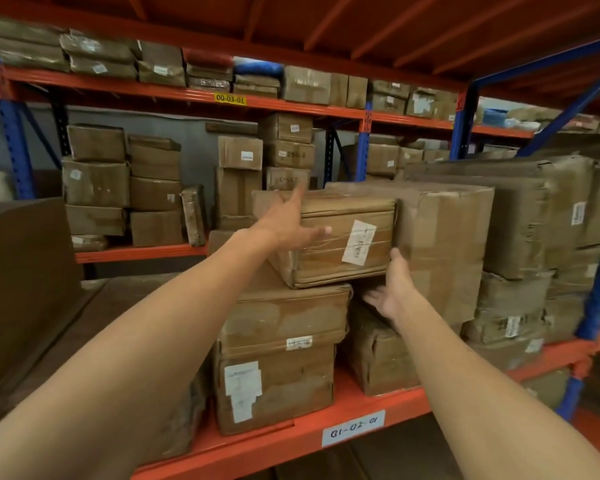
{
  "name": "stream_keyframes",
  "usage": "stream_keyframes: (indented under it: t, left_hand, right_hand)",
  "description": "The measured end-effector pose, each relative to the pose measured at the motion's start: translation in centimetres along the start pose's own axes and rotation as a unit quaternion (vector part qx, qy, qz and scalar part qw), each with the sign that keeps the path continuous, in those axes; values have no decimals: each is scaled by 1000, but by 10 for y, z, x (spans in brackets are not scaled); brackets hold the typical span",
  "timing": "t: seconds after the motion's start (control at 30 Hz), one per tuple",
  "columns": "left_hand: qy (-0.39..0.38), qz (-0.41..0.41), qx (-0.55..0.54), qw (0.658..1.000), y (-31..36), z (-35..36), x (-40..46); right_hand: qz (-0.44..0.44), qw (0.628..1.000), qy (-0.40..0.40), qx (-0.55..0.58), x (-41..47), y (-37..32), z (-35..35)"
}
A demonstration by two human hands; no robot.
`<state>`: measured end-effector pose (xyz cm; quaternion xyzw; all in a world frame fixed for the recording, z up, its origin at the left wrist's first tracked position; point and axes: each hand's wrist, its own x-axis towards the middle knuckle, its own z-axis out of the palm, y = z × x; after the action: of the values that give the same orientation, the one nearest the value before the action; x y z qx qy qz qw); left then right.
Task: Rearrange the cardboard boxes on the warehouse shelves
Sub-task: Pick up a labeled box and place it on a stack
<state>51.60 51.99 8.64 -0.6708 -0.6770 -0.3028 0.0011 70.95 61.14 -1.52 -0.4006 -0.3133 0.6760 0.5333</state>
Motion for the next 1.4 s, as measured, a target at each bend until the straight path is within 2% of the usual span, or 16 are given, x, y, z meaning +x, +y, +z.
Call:
stream_keyframes:
  t: [0.1,0.2,0.33,0.43,0.7,0.8,0.9,0.97,1.0,1.03,1.1,1.17,1.27,1.4]
  left_hand:
    - [31,-30,-37,998,2,0,10]
    - [4,-9,-33,999,-1,-9,11]
    - [-5,8,-38,999,-3,-15,8]
    - [9,-11,-47,999,-12,-19,1]
    - [14,-27,-30,999,-33,-48,-32]
    - [43,-29,-83,995,-32,-54,-52]
    - [107,-50,-160,980,-33,-63,-68]
    - [147,-104,-222,958,-37,-69,-73]
    - [145,-152,-285,935,-39,-71,-75]
    - [115,-203,-364,902,-40,-72,-80]
    - [45,-252,-499,828,-43,-72,-91]
    - [50,-260,-565,781,-52,-71,-98]
    - [105,-262,-627,726,-72,-69,-109]
    - [162,-265,-687,657,-99,-69,-134]
  right_hand:
    - [23,993,-60,97,15,1,1]
    - [39,981,-90,169,19,-3,4]
    - [39,981,-66,179,12,-12,15]
    - [31,982,-49,180,2,-14,24]
    - [9,979,-12,204,-46,16,47]
    - [-3,978,5,210,-68,21,48]
    - [-11,977,22,212,-92,27,50]
    - [-21,980,18,196,-106,29,53]
    - [-21,982,13,189,-112,29,55]
    - [-20,983,0,183,-117,29,57]
    - [-14,984,-44,172,-127,27,63]
    - [-11,980,-95,173,-133,24,71]
    - [-30,975,-155,160,-139,18,89]
    - [-78,979,-164,87,-146,11,127]
